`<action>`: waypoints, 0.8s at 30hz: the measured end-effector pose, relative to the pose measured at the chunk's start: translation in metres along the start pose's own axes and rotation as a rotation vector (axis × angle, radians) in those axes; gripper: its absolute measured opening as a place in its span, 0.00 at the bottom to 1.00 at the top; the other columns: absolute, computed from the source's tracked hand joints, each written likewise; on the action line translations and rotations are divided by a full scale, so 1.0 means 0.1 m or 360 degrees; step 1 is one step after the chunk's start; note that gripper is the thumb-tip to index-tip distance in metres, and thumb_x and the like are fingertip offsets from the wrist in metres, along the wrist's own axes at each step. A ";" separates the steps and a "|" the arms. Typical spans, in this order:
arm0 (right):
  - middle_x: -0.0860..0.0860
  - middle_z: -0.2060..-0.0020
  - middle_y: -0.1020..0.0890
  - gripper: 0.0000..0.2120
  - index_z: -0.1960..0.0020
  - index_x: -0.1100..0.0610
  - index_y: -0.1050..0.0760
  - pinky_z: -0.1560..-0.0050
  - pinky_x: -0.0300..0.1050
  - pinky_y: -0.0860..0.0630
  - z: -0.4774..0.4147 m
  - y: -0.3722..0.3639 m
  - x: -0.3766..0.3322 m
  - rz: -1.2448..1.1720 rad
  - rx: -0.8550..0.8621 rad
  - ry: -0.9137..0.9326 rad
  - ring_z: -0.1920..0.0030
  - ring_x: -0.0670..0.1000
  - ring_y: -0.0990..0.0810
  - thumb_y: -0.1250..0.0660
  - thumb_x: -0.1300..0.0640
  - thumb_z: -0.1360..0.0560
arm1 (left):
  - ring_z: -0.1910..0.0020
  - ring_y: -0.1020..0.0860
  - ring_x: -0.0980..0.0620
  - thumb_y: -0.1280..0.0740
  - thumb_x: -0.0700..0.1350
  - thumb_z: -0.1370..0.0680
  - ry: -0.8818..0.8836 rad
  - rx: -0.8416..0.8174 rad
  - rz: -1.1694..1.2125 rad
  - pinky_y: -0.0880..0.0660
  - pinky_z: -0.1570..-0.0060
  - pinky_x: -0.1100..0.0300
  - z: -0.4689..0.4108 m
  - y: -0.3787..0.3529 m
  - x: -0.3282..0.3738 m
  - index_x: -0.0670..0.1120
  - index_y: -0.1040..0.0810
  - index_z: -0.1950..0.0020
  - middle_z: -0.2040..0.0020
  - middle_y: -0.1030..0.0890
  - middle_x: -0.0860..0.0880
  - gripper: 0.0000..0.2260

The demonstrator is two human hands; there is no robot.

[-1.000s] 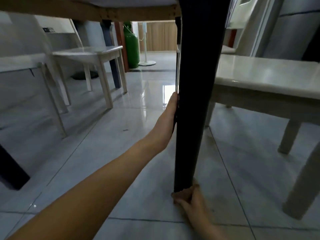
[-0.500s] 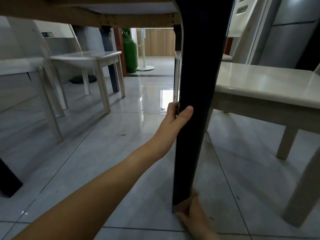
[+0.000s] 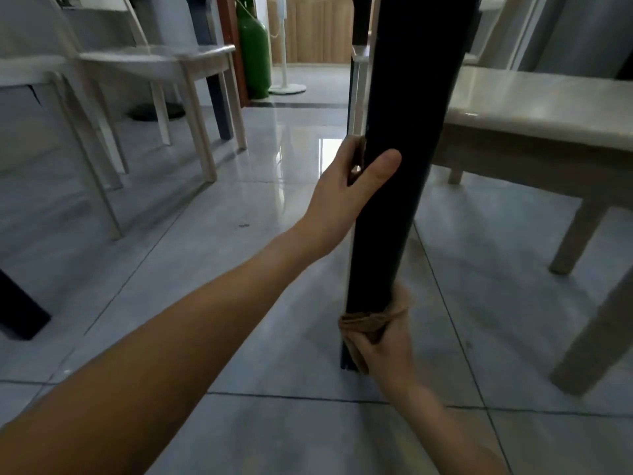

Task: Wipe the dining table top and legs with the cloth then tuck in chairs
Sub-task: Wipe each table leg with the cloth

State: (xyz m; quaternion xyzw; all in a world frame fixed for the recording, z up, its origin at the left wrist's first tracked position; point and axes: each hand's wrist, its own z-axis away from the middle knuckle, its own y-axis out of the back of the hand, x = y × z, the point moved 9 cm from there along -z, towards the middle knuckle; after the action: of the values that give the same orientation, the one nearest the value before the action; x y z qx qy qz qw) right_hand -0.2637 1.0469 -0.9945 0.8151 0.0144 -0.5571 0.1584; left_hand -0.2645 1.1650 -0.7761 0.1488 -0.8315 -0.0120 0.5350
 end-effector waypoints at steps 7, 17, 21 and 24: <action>0.46 0.49 0.21 0.33 0.40 0.41 0.41 0.50 0.39 0.21 0.42 -0.18 0.83 0.0224 -0.0389 -0.0505 0.53 0.38 0.21 0.22 0.55 0.34 | 0.54 0.24 0.72 0.39 0.56 0.24 0.0040 -0.0050 0.0024 0.27 0.55 0.73 0.04 -0.01 0.03 0.62 0.33 0.46 0.48 0.25 0.62 0.07; 0.50 0.41 0.22 0.37 0.30 0.52 0.36 0.44 0.42 0.22 -0.05 0.10 -0.37 -0.0232 0.0305 0.0069 0.43 0.46 0.20 0.22 0.63 0.34 | 0.48 0.21 0.58 0.40 0.63 0.29 -0.0130 0.0203 -0.0156 0.22 0.44 0.51 0.00 -0.01 -0.01 0.49 0.32 0.41 0.47 0.22 0.53 0.23; 0.45 0.30 0.34 0.47 0.26 0.47 0.44 0.31 0.43 0.31 0.04 0.02 -0.22 -0.0018 0.0271 0.0134 0.29 0.47 0.32 0.20 0.49 0.37 | 0.47 0.21 0.57 0.40 0.63 0.29 -0.0154 0.0246 -0.0138 0.22 0.44 0.52 -0.02 0.00 -0.02 0.49 0.32 0.41 0.47 0.22 0.52 0.23; 0.44 0.32 0.31 0.50 0.26 0.43 0.48 0.37 0.41 0.26 0.25 -0.16 0.30 0.0043 0.0082 -0.0194 0.34 0.47 0.27 0.20 0.45 0.38 | 0.47 0.22 0.58 0.41 0.64 0.29 -0.0140 0.0261 -0.0148 0.22 0.46 0.57 -0.03 0.01 -0.03 0.51 0.32 0.42 0.46 0.22 0.54 0.23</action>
State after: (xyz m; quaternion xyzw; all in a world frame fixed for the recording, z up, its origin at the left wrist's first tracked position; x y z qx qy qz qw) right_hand -0.2781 1.0504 -1.0344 0.7836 -0.0207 -0.6037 0.1454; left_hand -0.2612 1.1672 -0.7774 0.2299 -0.8446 0.0247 0.4829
